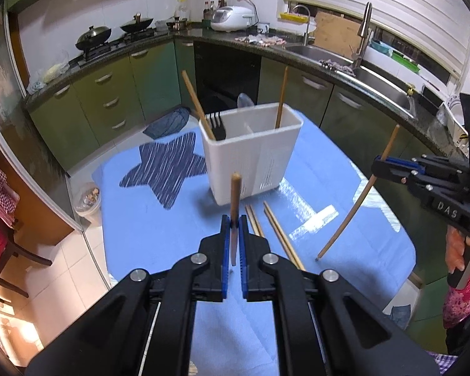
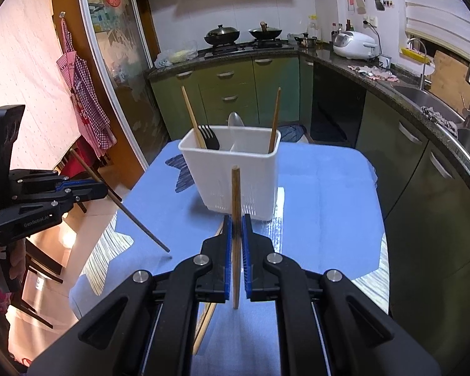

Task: Organize utensils
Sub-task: 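Lower both chopsticks into the holder and open both grippers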

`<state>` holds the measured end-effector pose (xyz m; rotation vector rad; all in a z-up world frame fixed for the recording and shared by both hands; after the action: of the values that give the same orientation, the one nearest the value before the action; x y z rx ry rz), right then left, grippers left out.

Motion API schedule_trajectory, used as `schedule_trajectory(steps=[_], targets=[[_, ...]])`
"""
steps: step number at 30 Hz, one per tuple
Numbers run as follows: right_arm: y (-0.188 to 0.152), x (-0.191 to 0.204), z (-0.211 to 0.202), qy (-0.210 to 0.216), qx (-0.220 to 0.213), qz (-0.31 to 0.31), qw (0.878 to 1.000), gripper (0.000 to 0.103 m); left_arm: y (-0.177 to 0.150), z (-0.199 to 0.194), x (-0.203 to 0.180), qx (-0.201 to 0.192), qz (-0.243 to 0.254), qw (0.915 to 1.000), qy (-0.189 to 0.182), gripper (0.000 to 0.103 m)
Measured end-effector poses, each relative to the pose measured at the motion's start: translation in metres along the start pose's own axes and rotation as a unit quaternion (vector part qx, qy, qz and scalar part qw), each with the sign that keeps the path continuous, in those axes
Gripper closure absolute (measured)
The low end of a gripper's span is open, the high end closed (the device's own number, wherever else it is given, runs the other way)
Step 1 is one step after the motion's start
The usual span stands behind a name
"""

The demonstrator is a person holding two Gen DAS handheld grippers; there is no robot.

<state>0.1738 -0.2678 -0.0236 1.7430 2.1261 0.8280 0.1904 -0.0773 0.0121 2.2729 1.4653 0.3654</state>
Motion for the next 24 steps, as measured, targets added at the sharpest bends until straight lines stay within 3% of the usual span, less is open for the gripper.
schedule_trajectory(steps=[7, 15, 20, 24], targets=[[0.03, -0.001, -0.042, -0.001, -0.04, -0.005, 0.999, 0.096, 0.043, -0.04, -0.007, -0.035, 0.01, 0.9993, 0.0, 0.098], [0.075, -0.006, -0.096, -0.016, -0.097, -0.009, 0.995, 0.096, 0.108, -0.083, -0.003, -0.111, -0.004, 0.9938, 0.004, 0.097], [0.09, -0.008, -0.102, -0.017, -0.102, -0.012, 0.995, 0.096, 0.138, -0.074, -0.002, -0.134, -0.013, 0.9908, 0.014, 0.097], [0.097, -0.01, -0.097, -0.016, -0.1, -0.012, 0.995, 0.096, 0.154, -0.039, -0.001, -0.118, -0.018, 0.9926, 0.024, 0.097]])
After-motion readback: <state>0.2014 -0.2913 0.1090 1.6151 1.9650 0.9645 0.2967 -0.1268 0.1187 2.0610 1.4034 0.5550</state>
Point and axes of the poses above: each gripper's, at about its wrist camera, not at the fingertips, and z roughly the way its jaws point, x to its left, y to its top, the point moved 3 cm from there along z, roughly the way its jaws point, and after that the axes turned 11 degrees about x, right-handed, at the moved point
